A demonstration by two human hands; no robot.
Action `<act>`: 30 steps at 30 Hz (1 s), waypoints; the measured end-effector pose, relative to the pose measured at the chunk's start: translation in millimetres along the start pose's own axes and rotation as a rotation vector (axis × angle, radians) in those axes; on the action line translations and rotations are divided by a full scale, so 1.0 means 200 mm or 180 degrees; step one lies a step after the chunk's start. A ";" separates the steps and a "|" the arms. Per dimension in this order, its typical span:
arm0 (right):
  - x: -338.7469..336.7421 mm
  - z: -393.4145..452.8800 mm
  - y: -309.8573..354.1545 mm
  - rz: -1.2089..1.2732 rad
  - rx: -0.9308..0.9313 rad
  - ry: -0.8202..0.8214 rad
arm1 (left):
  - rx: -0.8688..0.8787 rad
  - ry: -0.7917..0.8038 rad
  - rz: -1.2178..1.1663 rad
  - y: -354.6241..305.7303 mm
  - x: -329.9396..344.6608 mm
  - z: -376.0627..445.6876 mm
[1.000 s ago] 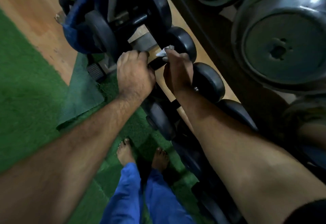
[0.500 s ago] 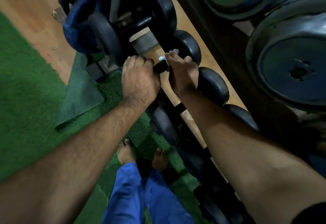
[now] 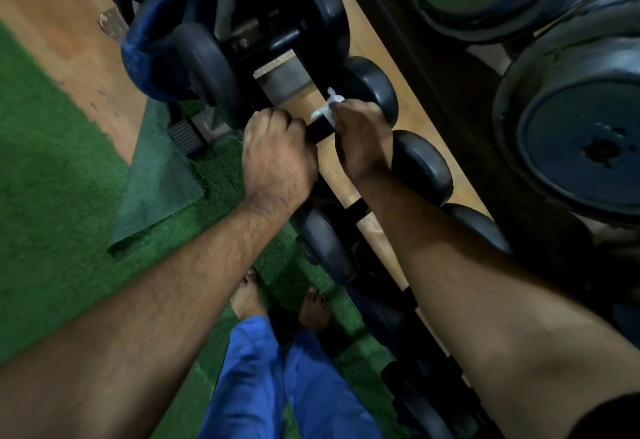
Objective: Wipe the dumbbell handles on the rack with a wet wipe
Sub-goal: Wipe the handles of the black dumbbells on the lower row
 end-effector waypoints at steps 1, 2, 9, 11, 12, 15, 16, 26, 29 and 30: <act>0.00 0.00 0.01 -0.0007 -0.0103 0.0045 | 0.0000 -0.0007 0.0002 0.00 0.00 0.00; 0.00 -0.01 0.02 0.0067 -0.0129 0.0105 | -0.0004 -0.0013 -0.0004 0.00 0.00 0.00; -0.01 -0.04 0.02 0.0021 0.0032 0.0271 | 0.0081 0.0049 -0.0013 0.01 0.01 0.00; -0.01 -0.03 0.04 0.0010 0.0106 0.0425 | 0.0088 0.0029 -0.0037 0.01 0.00 0.00; -0.01 -0.04 0.05 0.0024 0.0153 0.0456 | 0.0089 0.0032 -0.0050 0.01 0.00 -0.01; -0.01 -0.06 0.10 0.0543 0.0126 0.0447 | 0.0084 0.0077 -0.0114 0.00 -0.01 0.00; 0.01 -0.09 0.14 0.0812 -0.0053 0.0486 | 0.0079 0.0068 -0.0143 0.00 -0.02 0.00; 0.03 -0.09 0.12 0.0397 -0.0101 0.0572 | -0.0188 0.0245 -0.0643 0.13 0.00 -0.09; 0.01 -0.10 0.14 0.0759 -0.0542 0.0786 | -0.0174 0.0394 -0.0638 0.14 -0.02 -0.08; 0.01 -0.08 0.10 0.0856 -0.0593 0.0752 | -0.0172 0.0425 -0.0636 0.13 -0.02 -0.08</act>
Point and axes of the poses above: each hand's wrist, its own z-axis towards the middle knuckle, its own x-axis out of the palm, y = z × x, the point moved 5 cm from there along z, towards the middle knuckle, and after that the axes turned 3 degrees about -z, right-handed, at the moved point
